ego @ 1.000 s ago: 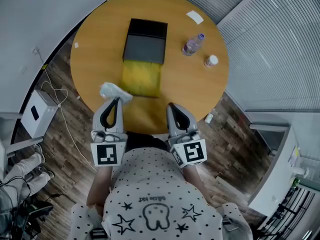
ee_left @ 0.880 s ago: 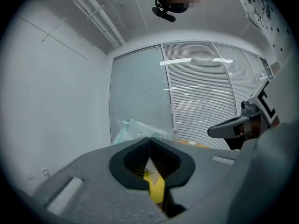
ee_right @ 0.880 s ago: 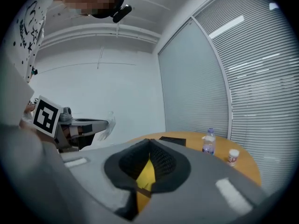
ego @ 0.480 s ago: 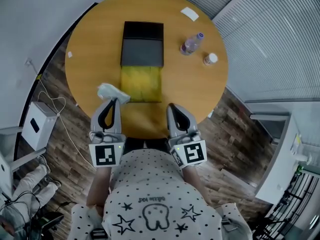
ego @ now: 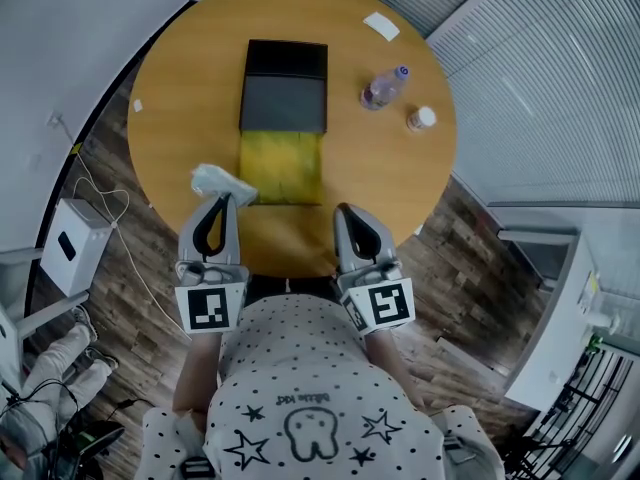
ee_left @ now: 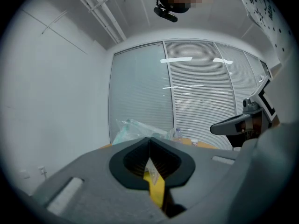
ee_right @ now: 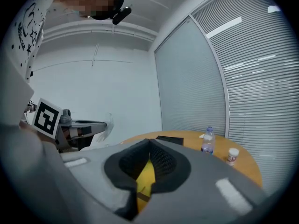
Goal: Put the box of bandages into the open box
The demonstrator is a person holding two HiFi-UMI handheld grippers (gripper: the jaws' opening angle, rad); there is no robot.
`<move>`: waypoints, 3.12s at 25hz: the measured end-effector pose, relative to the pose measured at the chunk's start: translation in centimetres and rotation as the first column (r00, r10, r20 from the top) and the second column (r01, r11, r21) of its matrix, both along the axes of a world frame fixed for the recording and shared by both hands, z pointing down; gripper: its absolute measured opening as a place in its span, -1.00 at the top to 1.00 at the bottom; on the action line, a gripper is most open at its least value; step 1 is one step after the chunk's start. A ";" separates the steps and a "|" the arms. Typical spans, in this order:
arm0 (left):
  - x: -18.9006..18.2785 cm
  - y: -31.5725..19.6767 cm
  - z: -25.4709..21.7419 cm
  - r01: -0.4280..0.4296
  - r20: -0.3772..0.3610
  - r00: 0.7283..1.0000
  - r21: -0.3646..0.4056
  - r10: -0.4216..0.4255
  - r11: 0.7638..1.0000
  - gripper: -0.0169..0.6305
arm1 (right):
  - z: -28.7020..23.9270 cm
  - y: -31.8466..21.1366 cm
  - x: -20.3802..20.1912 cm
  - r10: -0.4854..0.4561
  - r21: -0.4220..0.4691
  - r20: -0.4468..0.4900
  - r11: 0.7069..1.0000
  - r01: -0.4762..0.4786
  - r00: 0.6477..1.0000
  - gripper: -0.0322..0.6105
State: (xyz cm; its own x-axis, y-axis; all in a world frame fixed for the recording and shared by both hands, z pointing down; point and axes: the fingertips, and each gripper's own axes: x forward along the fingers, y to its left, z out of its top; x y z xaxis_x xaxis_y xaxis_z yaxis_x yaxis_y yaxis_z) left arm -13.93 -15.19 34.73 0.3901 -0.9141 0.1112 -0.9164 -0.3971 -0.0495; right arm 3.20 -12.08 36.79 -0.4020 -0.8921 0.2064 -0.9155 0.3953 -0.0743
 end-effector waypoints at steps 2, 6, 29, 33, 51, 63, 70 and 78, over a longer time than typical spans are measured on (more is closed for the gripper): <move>0.1 -0.1 -0.1 0.008 0.000 1.000 0.001 -0.008 1.000 0.91 | -0.2 -0.3 0.2 -0.008 0.003 -0.002 1.000 0.008 1.000 0.89; 0.3 -0.3 -0.2 0.016 -0.001 1.000 0.001 -0.016 1.000 0.91 | -0.3 -0.8 0.7 -0.010 0.001 -0.005 1.000 0.010 1.000 0.89; -0.7 -2.7 -0.5 -0.011 0.115 0.993 -0.076 0.020 0.997 0.91 | 0.6 -0.6 0.9 -0.018 -0.001 0.002 1.000 0.018 1.000 0.89; 0.4 -3.9 -0.1 -0.075 0.152 0.984 -0.139 0.096 0.988 0.91 | 0.8 -0.9 1.6 0.007 -0.003 0.023 1.000 -0.007 1.000 0.89; 7.2 -8.5 10.7 -0.182 0.169 0.953 -0.345 0.252 0.921 0.91 | 4.7 -2.1 2.5 0.055 -0.095 0.060 0.994 -0.049 0.997 0.89; 9.9 -9.5 19.5 -0.187 0.157 0.939 -0.515 0.307 0.836 0.91 | 6.3 -3.8 3.8 0.088 -0.139 0.050 0.987 -0.080 0.995 0.89; 8.8 -8.9 21.9 -0.186 0.152 0.930 -0.588 0.334 0.787 0.91 | 6.2 -3.9 2.3 0.082 -0.151 0.037 0.986 -0.076 0.996 0.89; 11.0 -8.0 24.8 -0.199 0.171 0.899 -0.661 0.402 0.724 0.91 | 7.0 -4.4 3.2 0.067 -0.171 0.035 0.983 -0.060 0.997 0.89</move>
